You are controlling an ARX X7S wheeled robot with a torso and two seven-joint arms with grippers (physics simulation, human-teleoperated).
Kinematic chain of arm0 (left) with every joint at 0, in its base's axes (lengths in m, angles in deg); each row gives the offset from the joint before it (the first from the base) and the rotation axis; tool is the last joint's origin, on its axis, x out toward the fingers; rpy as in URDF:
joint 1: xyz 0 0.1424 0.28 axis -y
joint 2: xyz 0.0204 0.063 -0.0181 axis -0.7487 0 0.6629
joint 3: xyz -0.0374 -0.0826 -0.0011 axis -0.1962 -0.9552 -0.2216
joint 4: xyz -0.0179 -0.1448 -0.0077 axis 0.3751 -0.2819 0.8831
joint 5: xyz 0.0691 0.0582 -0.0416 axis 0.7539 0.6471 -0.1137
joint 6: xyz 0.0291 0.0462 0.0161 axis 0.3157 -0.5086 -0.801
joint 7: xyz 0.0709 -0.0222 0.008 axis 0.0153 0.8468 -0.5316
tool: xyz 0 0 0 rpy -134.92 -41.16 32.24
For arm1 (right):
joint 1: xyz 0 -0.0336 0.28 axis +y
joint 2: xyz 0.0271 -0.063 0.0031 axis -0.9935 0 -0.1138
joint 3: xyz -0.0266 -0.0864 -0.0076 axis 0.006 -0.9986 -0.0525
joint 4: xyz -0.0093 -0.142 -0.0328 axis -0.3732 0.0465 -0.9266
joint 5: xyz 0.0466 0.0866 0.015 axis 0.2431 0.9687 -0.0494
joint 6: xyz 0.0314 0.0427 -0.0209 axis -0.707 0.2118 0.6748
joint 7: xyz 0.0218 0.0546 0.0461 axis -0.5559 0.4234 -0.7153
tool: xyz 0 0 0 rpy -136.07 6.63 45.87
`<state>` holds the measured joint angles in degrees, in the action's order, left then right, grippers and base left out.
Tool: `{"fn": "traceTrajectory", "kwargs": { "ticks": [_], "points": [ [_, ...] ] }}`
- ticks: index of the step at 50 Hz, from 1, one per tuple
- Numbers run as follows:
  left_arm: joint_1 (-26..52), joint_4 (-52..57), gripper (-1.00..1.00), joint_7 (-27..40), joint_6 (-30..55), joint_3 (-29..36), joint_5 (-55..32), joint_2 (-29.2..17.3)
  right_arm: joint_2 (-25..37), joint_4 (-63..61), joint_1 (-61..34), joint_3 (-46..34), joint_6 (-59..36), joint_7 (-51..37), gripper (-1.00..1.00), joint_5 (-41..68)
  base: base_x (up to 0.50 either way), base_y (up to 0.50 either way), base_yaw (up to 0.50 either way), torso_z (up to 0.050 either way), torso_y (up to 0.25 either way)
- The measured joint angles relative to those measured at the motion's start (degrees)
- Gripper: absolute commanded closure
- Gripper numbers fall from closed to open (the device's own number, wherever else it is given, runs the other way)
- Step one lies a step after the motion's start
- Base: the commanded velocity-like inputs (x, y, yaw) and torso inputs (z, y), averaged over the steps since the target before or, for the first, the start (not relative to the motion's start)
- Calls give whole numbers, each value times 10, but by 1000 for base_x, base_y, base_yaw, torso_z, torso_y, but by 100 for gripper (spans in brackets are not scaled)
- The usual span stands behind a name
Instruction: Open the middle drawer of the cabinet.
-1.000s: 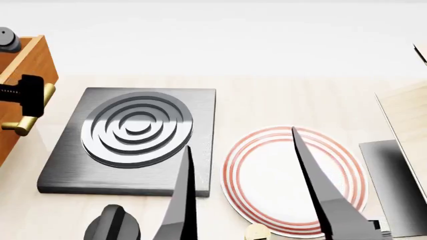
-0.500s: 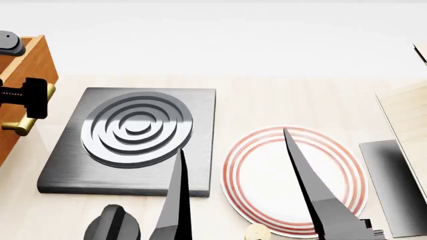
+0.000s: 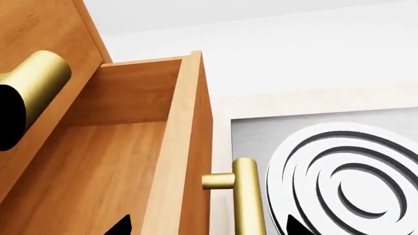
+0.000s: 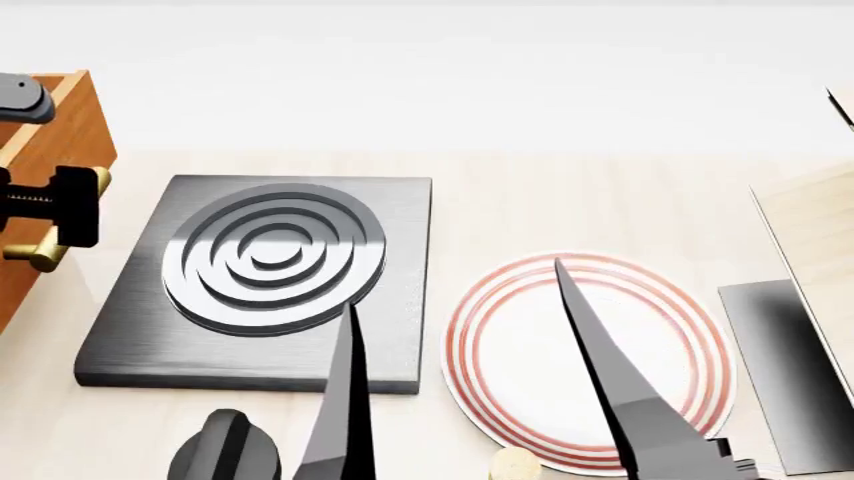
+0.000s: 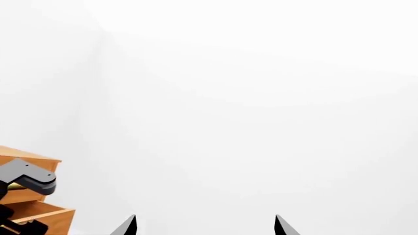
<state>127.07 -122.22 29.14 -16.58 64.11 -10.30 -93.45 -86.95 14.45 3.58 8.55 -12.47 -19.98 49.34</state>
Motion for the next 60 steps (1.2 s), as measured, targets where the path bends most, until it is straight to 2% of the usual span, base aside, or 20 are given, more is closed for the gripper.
{"fn": "traceTrajectory", "kwargs": {
  "ticks": [22, 37, 60],
  "points": [
    [-11, -2, -100, -6, 6, -60, 59, 7, 0, 0, 0, -4, -1, 4, -100, -3, 0, 0, 0, 0, 0],
    [-20, 47, -100, 12, 15, -77, 77, -5, 0, 0, 1, -10, 0, 7, -100, -8, 0, 0, 0, 0, 0],
    [-48, 248, -100, 122, 54, -118, 42, -56, 0, 0, 2, -11, 1, 12, -100, -11, -1, 0, 1, 0, 1]
  ]
}}
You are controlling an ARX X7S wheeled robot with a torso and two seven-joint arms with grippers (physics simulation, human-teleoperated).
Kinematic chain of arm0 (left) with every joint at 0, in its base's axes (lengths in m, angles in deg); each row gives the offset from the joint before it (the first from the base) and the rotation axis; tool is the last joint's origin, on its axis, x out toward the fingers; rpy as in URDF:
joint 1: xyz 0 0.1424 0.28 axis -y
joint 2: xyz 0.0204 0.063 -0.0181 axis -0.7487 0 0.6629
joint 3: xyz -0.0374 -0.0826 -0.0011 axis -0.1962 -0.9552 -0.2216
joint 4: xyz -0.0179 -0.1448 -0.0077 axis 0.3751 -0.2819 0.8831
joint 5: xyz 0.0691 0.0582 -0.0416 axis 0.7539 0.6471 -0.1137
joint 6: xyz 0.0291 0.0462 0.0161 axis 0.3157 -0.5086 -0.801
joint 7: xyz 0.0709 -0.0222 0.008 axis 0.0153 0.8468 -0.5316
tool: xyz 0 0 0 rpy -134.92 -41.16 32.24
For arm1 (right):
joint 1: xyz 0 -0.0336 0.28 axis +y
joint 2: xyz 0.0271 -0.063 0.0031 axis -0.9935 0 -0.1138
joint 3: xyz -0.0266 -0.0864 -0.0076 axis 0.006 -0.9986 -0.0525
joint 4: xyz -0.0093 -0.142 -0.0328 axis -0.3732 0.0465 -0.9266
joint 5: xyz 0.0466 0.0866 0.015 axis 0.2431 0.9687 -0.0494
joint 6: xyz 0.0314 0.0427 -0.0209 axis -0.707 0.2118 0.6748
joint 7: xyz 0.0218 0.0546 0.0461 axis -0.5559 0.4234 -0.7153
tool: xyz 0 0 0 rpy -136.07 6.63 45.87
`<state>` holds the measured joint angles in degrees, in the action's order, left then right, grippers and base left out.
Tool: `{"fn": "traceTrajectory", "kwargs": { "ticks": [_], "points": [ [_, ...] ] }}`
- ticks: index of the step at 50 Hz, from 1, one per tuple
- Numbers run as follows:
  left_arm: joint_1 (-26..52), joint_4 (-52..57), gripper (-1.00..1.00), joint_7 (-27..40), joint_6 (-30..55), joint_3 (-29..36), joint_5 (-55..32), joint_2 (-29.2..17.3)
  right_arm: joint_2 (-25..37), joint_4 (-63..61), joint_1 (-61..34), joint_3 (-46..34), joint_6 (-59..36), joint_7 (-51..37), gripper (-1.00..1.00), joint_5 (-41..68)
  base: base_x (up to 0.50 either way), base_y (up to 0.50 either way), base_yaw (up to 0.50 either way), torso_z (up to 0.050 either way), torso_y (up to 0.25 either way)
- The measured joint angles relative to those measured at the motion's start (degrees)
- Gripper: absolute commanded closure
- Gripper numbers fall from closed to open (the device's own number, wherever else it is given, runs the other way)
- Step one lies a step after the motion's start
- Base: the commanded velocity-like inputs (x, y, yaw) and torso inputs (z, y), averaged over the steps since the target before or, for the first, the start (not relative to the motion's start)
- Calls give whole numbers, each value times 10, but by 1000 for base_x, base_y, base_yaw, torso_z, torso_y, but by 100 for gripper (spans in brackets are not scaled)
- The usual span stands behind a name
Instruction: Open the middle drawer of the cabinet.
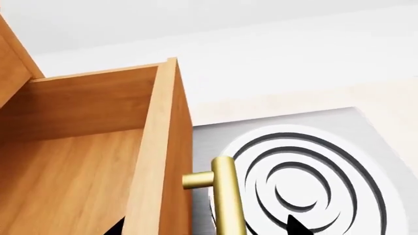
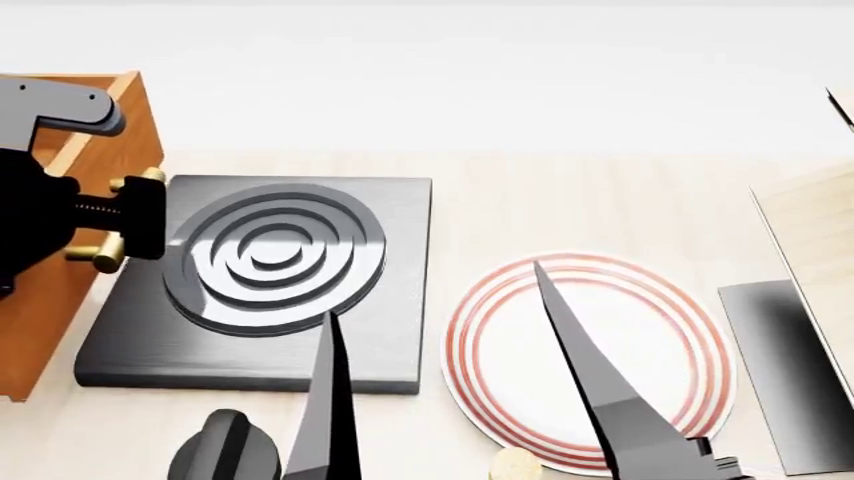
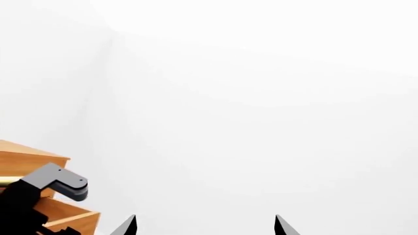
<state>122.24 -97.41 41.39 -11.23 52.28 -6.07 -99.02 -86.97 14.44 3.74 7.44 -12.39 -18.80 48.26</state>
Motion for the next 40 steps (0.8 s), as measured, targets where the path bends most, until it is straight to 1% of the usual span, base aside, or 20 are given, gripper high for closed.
{"fn": "traceTrajectory", "kwargs": {
  "ticks": [22, 40],
  "points": [
    [-10, 70, -100, 44, 11, -7, -11, -9, 0, 0, 3, -1, 2, 4, -100, -1, 0, 0, 0, 0, 2],
    [-19, 140, -100, 68, 16, -15, -41, -18, 0, 0, 5, -2, 5, 8, -100, -3, 0, 0, 0, 0, 0]
  ]
}}
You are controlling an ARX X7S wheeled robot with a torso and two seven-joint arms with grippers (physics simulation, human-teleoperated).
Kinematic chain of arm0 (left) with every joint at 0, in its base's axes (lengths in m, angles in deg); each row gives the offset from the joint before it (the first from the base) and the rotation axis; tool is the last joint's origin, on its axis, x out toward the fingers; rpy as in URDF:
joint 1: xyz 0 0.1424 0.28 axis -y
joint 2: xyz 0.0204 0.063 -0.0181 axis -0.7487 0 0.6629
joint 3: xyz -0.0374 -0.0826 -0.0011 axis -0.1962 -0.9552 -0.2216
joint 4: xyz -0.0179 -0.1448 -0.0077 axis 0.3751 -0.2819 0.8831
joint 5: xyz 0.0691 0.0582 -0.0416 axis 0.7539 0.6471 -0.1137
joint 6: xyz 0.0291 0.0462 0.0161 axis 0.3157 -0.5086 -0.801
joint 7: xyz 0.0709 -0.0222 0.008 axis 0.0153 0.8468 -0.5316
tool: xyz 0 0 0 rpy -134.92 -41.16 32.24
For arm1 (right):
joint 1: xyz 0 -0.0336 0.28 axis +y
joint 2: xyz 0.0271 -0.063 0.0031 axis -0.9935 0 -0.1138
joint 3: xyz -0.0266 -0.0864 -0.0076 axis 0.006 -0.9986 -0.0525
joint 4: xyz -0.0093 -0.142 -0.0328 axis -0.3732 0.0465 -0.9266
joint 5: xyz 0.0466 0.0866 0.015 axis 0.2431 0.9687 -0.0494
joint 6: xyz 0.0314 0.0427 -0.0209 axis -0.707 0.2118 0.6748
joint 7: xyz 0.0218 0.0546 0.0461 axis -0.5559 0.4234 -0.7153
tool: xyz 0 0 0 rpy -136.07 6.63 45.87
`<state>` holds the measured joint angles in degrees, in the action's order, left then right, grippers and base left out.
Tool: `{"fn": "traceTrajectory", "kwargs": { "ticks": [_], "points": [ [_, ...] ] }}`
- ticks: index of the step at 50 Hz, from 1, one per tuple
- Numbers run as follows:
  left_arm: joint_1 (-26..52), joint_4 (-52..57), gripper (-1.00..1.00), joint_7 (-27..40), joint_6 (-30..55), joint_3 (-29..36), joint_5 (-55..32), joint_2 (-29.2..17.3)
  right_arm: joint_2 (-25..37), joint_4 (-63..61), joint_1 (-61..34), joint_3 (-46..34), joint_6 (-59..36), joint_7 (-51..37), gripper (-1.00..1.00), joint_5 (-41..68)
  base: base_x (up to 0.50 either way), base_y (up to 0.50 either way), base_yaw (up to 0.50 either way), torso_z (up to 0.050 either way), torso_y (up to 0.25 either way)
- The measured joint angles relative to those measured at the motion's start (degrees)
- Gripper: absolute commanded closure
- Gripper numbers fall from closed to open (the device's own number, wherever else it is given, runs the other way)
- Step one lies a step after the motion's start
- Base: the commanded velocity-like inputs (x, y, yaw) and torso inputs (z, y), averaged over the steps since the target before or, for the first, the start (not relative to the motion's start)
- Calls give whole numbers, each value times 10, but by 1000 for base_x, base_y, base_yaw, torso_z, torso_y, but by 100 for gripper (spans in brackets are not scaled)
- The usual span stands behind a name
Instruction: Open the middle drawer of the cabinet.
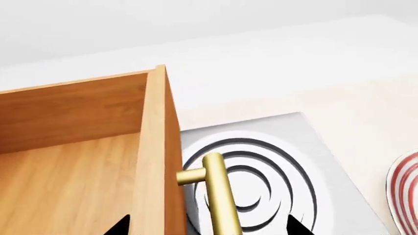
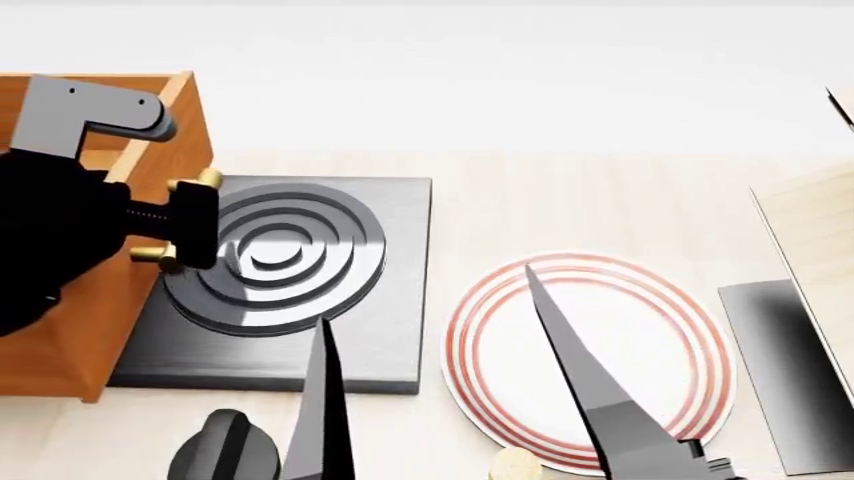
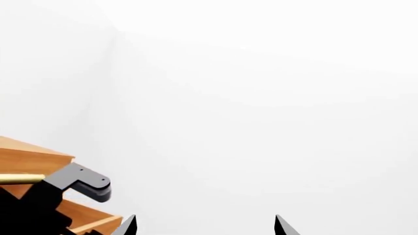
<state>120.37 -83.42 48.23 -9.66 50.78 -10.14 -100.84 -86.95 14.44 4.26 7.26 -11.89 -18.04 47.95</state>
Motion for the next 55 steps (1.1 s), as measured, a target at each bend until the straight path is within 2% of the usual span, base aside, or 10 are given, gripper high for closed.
{"fn": "traceTrajectory", "kwargs": {
  "ticks": [17, 45, 55],
  "points": [
    [-12, 41, -100, 22, -5, -7, -9, -9, 0, 0, 3, -4, 2, 2, -100, -4, 0, 0, 0, 0, 1],
    [-44, 164, -100, 95, -49, -29, -11, -49, 0, 0, 4, -9, 0, 7, -100, -8, 0, 0, 0, 0, 0],
    [-63, 223, -100, 150, -89, -40, 15, -72, 0, 0, 5, -10, 0, 8, -100, -8, 0, 0, 0, 0, 0]
  ]
}}
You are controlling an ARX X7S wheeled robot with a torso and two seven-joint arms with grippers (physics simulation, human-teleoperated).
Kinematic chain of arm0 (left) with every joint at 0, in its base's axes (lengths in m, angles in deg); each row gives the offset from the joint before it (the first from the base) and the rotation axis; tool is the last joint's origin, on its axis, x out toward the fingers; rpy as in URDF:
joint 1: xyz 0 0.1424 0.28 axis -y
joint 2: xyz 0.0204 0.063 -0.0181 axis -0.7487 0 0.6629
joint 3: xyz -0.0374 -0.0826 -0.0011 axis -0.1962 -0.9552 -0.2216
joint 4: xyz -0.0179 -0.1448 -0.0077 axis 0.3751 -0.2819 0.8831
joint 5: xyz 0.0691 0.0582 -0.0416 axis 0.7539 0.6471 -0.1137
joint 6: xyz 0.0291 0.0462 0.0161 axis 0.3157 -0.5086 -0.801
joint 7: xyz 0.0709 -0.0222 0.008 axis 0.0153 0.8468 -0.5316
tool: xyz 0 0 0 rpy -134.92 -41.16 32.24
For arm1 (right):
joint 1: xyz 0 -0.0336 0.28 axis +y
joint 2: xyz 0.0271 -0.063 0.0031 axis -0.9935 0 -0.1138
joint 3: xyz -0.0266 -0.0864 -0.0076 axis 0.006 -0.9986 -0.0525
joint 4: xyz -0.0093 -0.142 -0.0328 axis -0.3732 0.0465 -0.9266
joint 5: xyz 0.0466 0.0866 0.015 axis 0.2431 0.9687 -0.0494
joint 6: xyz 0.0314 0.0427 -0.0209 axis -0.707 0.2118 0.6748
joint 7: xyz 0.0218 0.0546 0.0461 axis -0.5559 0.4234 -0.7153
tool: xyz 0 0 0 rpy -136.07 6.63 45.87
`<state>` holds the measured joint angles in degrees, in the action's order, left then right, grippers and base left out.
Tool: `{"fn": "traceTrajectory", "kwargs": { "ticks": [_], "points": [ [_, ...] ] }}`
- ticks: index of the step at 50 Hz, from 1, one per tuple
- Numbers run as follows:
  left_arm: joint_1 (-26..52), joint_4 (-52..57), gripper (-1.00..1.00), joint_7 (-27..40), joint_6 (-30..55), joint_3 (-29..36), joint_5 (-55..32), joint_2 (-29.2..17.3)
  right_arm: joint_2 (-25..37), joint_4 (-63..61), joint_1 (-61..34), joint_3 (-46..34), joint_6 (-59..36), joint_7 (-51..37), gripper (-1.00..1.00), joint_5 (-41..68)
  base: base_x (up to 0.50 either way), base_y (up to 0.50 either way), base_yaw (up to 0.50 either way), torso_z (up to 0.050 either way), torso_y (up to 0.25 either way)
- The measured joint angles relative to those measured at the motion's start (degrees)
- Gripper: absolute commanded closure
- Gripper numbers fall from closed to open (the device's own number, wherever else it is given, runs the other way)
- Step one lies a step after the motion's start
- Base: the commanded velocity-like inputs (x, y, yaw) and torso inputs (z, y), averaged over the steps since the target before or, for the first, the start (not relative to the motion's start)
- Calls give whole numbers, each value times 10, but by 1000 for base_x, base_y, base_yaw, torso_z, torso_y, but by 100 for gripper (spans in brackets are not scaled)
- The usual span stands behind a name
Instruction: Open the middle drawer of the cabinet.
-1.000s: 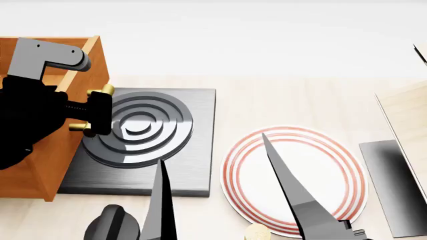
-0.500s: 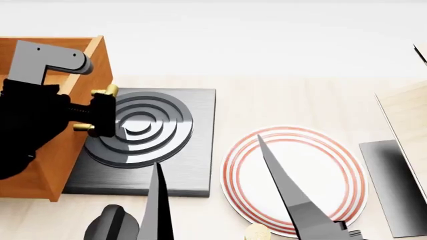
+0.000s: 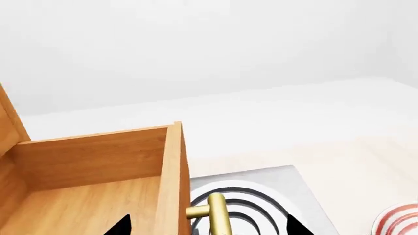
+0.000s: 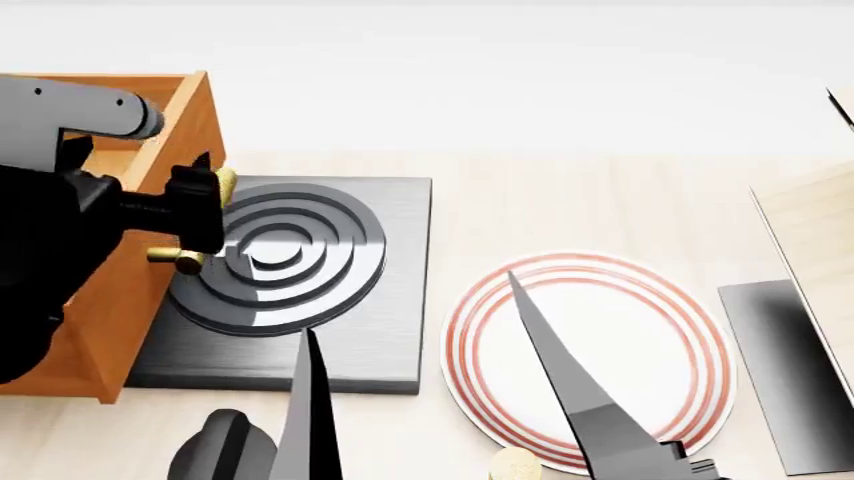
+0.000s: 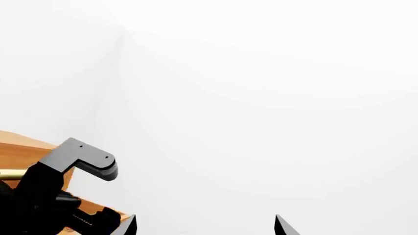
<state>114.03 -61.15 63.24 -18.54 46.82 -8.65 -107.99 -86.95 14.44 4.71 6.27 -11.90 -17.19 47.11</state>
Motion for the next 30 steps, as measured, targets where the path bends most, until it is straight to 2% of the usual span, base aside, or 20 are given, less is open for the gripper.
{"fn": "traceTrajectory", "kwargs": {
  "ticks": [16, 30],
  "points": [
    [-44, 174, -100, 120, -65, -13, 59, -68, 0, 0, -4, 4, 2, -10, -100, 1, 0, 0, 0, 0, 0],
    [-93, 318, -100, 186, -108, -17, 85, -124, 0, 0, -5, 6, 3, -20, -100, 1, 0, 0, 0, 0, 0]
  ]
}}
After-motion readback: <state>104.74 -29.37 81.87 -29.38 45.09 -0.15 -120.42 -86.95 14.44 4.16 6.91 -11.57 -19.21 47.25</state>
